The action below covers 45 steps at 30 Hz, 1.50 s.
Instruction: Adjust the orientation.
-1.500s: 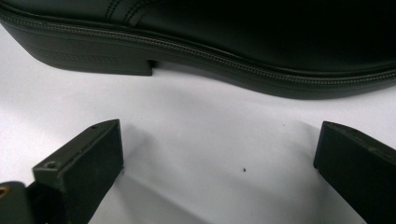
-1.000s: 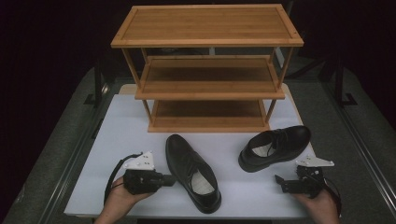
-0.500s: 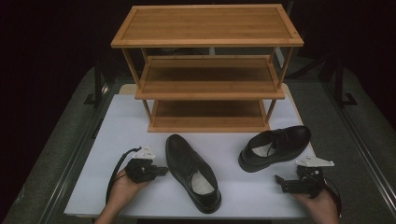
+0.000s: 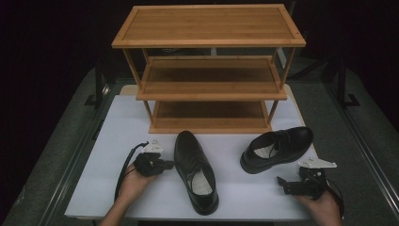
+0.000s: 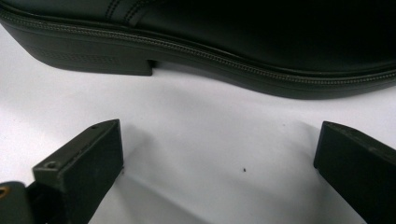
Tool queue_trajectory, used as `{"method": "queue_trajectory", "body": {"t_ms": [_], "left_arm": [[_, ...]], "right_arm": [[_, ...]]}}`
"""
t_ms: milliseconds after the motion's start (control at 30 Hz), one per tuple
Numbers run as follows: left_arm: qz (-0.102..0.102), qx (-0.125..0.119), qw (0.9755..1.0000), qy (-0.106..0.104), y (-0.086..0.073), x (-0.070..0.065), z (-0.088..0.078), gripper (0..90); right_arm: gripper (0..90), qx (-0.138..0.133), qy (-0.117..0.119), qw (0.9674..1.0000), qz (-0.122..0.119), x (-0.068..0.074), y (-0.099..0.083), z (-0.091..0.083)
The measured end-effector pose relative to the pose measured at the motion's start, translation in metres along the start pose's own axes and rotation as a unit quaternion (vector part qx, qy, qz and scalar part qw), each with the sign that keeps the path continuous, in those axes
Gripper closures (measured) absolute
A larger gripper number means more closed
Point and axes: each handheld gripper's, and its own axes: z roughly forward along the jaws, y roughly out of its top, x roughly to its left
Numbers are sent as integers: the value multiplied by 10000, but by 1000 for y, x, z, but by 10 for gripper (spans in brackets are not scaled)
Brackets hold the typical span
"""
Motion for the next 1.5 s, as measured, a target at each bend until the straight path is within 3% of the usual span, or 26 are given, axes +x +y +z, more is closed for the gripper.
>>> {"method": "queue_trajectory", "body": {"t_ms": [700,1000,1133,1267,1333,1467,1500], "left_arm": [[39,-33,9999,134,27,6,24,900],[43,-49,9999,148,25,7,18,884],[-31,-75,9998,197,23,10,4,742],[-63,-65,9994,345,15,12,-10,513],[-50,-19,9992,395,10,14,-18,479],[-83,36,9986,525,0,12,-31,292],[-83,43,9981,604,-3,11,-34,292]], "right_arm": [[10,-16,-1,10000,-11,0,0,0],[10,-17,0,10000,-11,0,0,0],[10,-19,0,10000,-13,0,0,0],[10,-1,3,10000,4,0,0,0],[10,-4,2,10000,-1,0,0,0],[10,-12,-2,10000,-17,0,0,0],[10,-12,-3,10000,-17,0,0,0]]}}
